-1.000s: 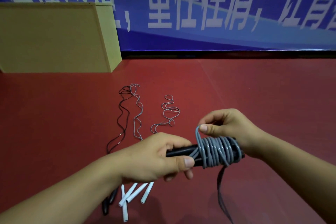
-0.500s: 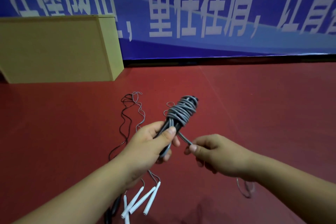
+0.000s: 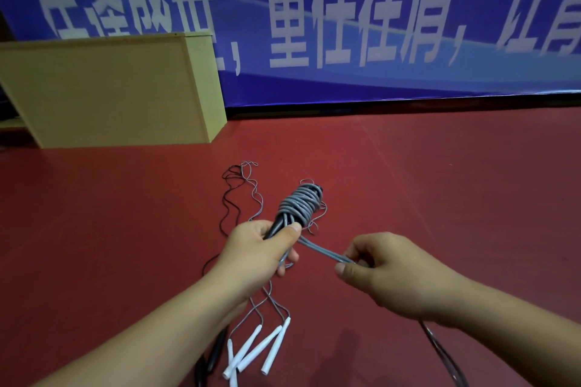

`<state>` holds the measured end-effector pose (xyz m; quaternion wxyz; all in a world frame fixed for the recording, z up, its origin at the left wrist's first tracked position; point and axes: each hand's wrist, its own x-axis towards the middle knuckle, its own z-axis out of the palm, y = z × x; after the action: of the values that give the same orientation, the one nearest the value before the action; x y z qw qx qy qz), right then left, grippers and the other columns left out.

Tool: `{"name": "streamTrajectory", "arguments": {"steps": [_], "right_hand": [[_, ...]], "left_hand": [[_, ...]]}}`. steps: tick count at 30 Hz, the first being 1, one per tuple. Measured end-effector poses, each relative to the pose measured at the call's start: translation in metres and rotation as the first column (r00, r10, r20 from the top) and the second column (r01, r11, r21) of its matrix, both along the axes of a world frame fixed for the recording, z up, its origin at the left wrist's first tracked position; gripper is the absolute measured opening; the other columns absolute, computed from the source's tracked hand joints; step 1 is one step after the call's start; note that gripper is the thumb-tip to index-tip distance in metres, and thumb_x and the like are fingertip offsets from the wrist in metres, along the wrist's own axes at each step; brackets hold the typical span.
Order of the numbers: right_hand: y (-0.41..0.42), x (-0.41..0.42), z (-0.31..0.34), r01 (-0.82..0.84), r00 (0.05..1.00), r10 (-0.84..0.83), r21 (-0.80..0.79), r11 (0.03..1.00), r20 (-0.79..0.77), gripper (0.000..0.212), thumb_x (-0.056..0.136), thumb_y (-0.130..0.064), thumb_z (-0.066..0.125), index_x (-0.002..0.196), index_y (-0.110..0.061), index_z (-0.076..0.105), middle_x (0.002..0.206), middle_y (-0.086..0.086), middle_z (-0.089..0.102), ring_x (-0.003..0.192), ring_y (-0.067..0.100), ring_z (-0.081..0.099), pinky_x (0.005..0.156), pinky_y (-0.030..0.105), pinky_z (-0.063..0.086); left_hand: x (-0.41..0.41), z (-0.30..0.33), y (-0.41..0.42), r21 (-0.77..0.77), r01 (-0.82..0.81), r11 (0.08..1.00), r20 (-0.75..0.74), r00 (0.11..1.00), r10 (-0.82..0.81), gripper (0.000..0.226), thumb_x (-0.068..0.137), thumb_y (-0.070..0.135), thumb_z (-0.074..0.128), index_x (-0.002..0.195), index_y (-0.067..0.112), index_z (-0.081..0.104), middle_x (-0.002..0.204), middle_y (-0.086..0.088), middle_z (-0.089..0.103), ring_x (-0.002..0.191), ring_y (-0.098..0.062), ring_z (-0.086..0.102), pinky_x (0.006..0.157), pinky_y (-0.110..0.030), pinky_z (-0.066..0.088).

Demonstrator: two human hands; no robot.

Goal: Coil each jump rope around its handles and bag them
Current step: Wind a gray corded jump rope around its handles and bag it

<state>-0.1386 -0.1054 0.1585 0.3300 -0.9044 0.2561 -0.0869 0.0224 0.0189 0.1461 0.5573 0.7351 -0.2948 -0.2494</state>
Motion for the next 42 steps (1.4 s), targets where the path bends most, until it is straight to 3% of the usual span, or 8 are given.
{"name": "streamTrajectory", "arguments": {"steps": [6,10,16,25,30,32,36,42], "right_hand": [[0.004,0.0,0.001,0.041,0.999,-0.042,0.086,0.995,0.015,0.023,0.09,-0.034,0.063,0.074,-0.017,0.059,0.053,-0.002,0.058,0.058,0.021,0.069,0.058,0.034,0.055],[0.0,-0.001,0.0,0.04,0.999,-0.037,-0.114,0.993,0.028,0.024,0.089,-0.04,0.061,0.073,-0.024,0.058,0.058,-0.006,0.052,0.056,0.004,0.052,0.055,0.019,0.04],[0.0,-0.003,0.001,0.056,0.989,-0.032,-0.163,0.985,0.147,0.02,0.09,-0.036,0.06,0.074,-0.024,0.059,0.056,-0.008,0.05,0.056,0.001,0.047,0.057,0.018,0.038],[0.002,-0.005,0.001,-0.021,0.969,0.074,-0.218,0.976,0.237,0.019,0.093,-0.036,0.056,0.074,-0.031,0.055,0.068,-0.029,0.056,0.063,0.0,0.051,0.057,0.016,0.038],[-0.009,-0.004,0.002,-0.024,0.979,0.091,-0.34,0.94,0.182,0.028,0.093,-0.04,0.055,0.071,-0.024,0.05,0.062,-0.009,0.055,0.063,0.01,0.052,0.057,0.028,0.041],[-0.013,-0.004,0.001,-0.019,0.987,0.077,-0.37,0.929,0.143,0.029,0.09,-0.047,0.056,0.075,-0.022,0.053,0.064,-0.009,0.056,0.065,0.014,0.053,0.06,0.037,0.044],[-0.026,-0.005,0.0,0.052,0.99,-0.006,-0.325,0.944,0.142,0.036,0.071,-0.064,0.069,0.074,-0.029,0.06,0.061,-0.01,0.058,0.061,0.006,0.054,0.056,0.031,0.044],[-0.038,-0.011,-0.001,0.049,0.99,-0.017,-0.223,0.974,0.143,0.044,0.058,-0.06,0.081,0.074,-0.023,0.064,0.061,-0.003,0.062,0.055,0.003,0.05,0.051,0.019,0.037]], "left_hand": [[0.0,-0.002,-0.003,0.07,-0.028,0.997,0.045,0.999,0.025,0.031,0.091,0.029,0.066,0.065,0.012,0.06,0.055,0.0,0.065,0.04,-0.01,0.046,0.046,-0.017,0.038],[0.005,-0.007,-0.003,0.115,-0.073,0.991,0.123,0.991,0.059,0.028,0.086,0.036,0.07,0.071,0.014,0.061,0.059,-0.002,0.068,0.046,-0.014,0.051,0.054,-0.025,0.042],[0.012,-0.01,-0.002,0.199,-0.158,0.967,0.414,0.908,0.063,0.045,0.079,0.05,0.073,0.076,0.007,0.06,0.066,-0.007,0.069,0.054,-0.015,0.053,0.054,-0.028,0.039],[0.003,-0.012,0.003,0.321,0.049,0.946,0.579,0.78,-0.237,0.021,0.09,0.04,0.063,0.08,0.022,0.061,0.059,0.006,0.054,0.053,-0.009,0.047,0.053,-0.028,0.035],[-0.008,-0.012,0.004,0.435,0.197,0.879,0.63,0.631,-0.453,0.028,0.085,0.048,0.056,0.082,0.02,0.057,0.064,0.003,0.057,0.062,-0.017,0.055,0.06,-0.038,0.047],[-0.015,-0.01,0.004,0.456,0.241,0.857,0.645,0.573,-0.505,0.028,0.085,0.044,0.06,0.074,0.02,0.053,0.059,0.003,0.051,0.057,-0.013,0.048,0.057,-0.035,0.041],[-0.023,-0.004,0.007,0.482,0.3,0.823,0.659,0.495,-0.566,0.029,0.087,0.042,0.064,0.069,0.021,0.052,0.054,0.003,0.045,0.052,-0.01,0.042,0.052,-0.028,0.03],[-0.026,0.0,0.011,0.407,0.532,0.743,0.458,0.585,-0.67,0.017,0.088,0.037,0.069,0.085,0.02,0.068,0.06,0.0,0.051,0.055,-0.004,0.04,0.056,-0.03,0.036]]}}
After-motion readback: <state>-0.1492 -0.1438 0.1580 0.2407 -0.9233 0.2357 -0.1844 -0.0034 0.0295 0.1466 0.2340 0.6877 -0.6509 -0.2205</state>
